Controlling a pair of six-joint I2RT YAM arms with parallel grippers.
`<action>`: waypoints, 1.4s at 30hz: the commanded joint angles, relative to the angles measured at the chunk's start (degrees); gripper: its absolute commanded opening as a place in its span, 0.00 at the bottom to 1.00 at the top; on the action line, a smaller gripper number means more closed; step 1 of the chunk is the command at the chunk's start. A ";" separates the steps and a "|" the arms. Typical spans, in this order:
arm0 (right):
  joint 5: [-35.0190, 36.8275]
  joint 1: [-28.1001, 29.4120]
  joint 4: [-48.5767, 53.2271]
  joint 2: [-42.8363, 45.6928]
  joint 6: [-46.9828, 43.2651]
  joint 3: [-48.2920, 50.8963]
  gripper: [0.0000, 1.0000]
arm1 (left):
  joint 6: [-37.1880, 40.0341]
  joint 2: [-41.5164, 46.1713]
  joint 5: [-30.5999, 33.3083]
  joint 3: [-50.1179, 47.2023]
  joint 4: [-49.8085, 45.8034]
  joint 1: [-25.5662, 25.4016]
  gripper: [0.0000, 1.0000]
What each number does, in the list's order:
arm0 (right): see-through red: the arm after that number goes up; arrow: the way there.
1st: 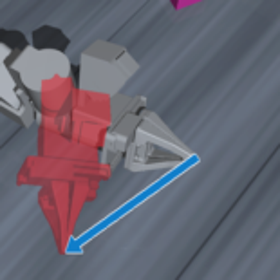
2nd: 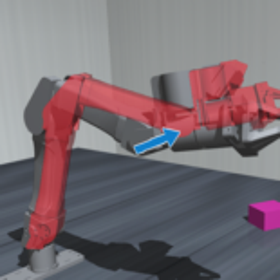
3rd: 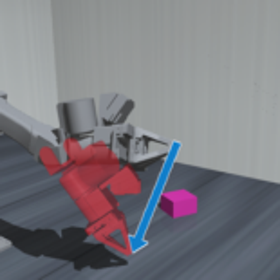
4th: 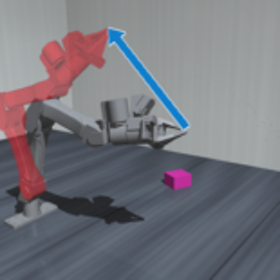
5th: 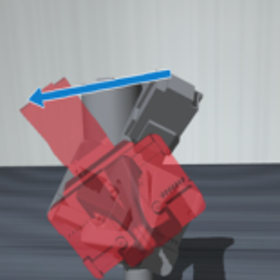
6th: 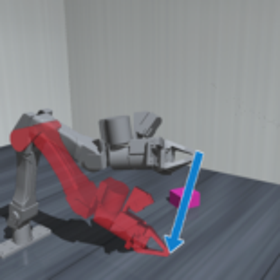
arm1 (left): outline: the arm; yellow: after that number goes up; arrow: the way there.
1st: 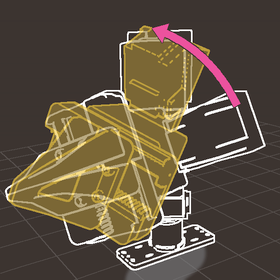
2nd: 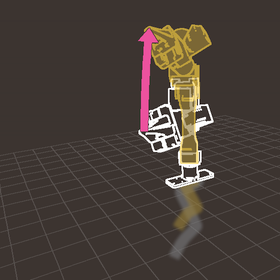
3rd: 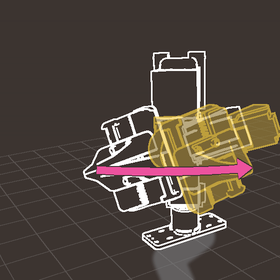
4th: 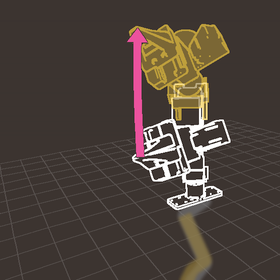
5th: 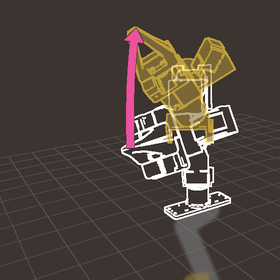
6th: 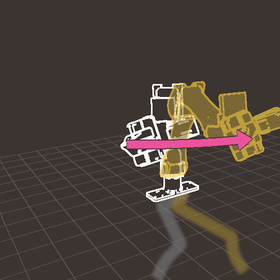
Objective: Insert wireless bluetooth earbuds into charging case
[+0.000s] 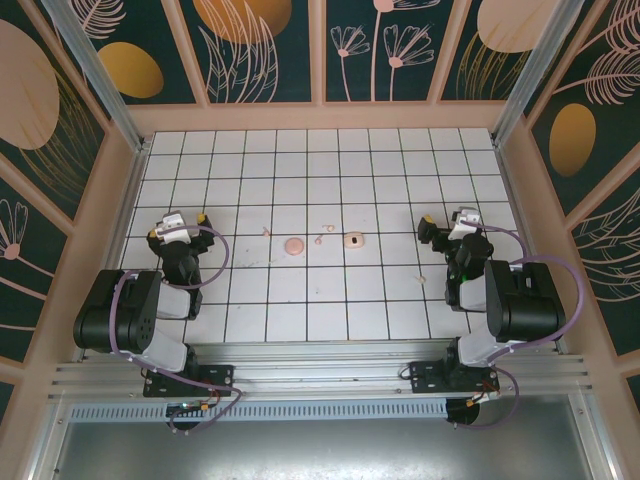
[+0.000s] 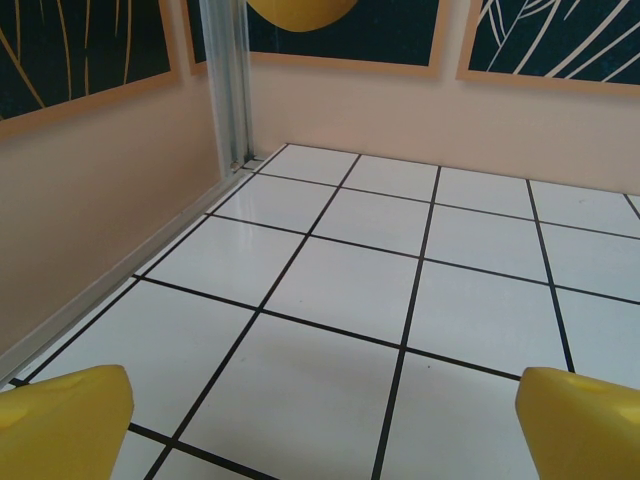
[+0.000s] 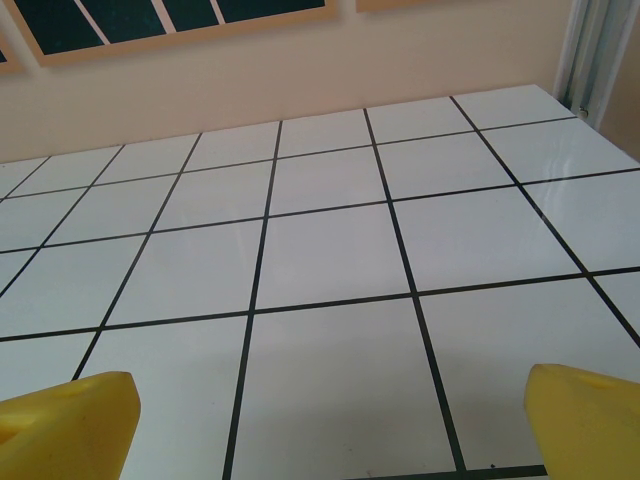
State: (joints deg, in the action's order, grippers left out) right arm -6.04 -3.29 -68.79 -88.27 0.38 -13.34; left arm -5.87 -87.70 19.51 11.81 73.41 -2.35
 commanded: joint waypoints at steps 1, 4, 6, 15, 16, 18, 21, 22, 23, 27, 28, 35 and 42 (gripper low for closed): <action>1.25 0.17 -1.93 0.07 0.54 -0.42 0.99 | -1.12 2.38 0.47 1.12 -0.94 0.23 0.95; 4.62 0.26 3.28 2.72 1.59 -2.46 0.99 | 0.10 3.97 -1.40 3.49 -6.44 0.07 0.91; 6.62 0.61 14.82 6.50 2.56 -7.02 0.99 | 0.14 7.56 -1.58 6.80 -14.92 0.11 0.90; 7.16 6.01 56.14 13.03 6.49 -27.81 0.99 | -11.32 19.09 -7.88 15.95 -35.23 -0.90 0.76; 6.48 7.43 60.67 12.36 7.03 -30.83 0.99 | -12.83 19.63 -8.48 17.32 -37.91 -1.79 0.75; 4.62 10.60 68.19 10.64 7.91 -35.56 0.99 | -13.67 20.09 -9.67 19.95 -43.48 -4.44 0.75; 2.14 16.28 77.99 6.89 9.02 -42.14 0.99 | -12.61 18.55 -11.03 24.57 -53.54 -8.04 0.75; 1.49 18.41 80.68 5.28 9.47 -44.14 0.96 | -13.17 17.55 -12.89 26.10 -56.79 -8.43 0.74; 0.66 20.15 82.96 3.92 9.77 -45.75 0.95 | -13.75 16.72 -14.79 27.29 -58.97 -8.67 0.73; -1.10 26.42 91.44 -2.86 11.81 -52.43 0.86 | -15.38 13.65 -20.25 30.94 -66.97 -9.33 0.70; -0.68 27.37 93.21 -4.42 12.77 -53.87 0.83 | -15.49 13.16 -20.68 31.57 -68.37 -9.49 0.70; 4.03 32.74 105.20 -16.55 15.58 -63.42 0.76 | -15.15 11.39 -21.57 33.00 -71.21 -9.78 0.71; 4.72 34.31 108.67 -22.65 15.23 -69.11 0.76 | -15.39 9.75 -21.92 34.15 -71.68 -9.71 0.71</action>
State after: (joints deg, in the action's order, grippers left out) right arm -2.72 30.76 35.40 -109.54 14.55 -79.37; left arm -20.29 -77.12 -1.32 44.07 3.14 -11.77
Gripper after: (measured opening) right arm 0.760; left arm 0.708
